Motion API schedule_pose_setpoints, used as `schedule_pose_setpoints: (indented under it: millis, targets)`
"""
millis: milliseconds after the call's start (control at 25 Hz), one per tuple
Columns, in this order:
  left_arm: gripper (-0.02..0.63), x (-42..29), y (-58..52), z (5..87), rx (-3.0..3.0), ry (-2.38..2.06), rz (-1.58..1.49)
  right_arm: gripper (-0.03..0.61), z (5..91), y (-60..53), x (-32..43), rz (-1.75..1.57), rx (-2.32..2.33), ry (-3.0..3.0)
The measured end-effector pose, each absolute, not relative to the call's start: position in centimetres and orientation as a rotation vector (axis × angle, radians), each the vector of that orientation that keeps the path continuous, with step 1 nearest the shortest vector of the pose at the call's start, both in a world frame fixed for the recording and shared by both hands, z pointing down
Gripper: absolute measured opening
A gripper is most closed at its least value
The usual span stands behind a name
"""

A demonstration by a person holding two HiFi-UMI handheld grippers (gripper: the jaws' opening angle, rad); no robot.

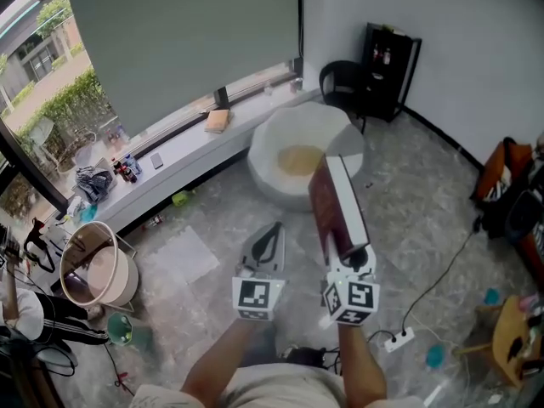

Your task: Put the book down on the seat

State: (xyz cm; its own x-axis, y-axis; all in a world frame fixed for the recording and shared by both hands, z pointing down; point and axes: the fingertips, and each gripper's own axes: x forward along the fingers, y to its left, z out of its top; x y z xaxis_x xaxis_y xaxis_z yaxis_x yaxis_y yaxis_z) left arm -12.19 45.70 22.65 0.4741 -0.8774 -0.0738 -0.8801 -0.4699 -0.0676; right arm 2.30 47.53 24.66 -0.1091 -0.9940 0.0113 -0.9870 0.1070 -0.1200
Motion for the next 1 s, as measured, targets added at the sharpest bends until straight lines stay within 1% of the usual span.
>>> schedule_pose_setpoints:
  millis: [400,1000]
  targets:
    - [0.006,-13.7,37.5,24.0,-2.637,1.586,0.085,0.225,25.3,39.8,0.8,-0.139,-2.074,2.314]
    - [0.006,-20.5,22.8,23.1,-2.651,1.577,0.113,0.225,23.7,25.7,-6.1,-0.086,-2.099,2.310]
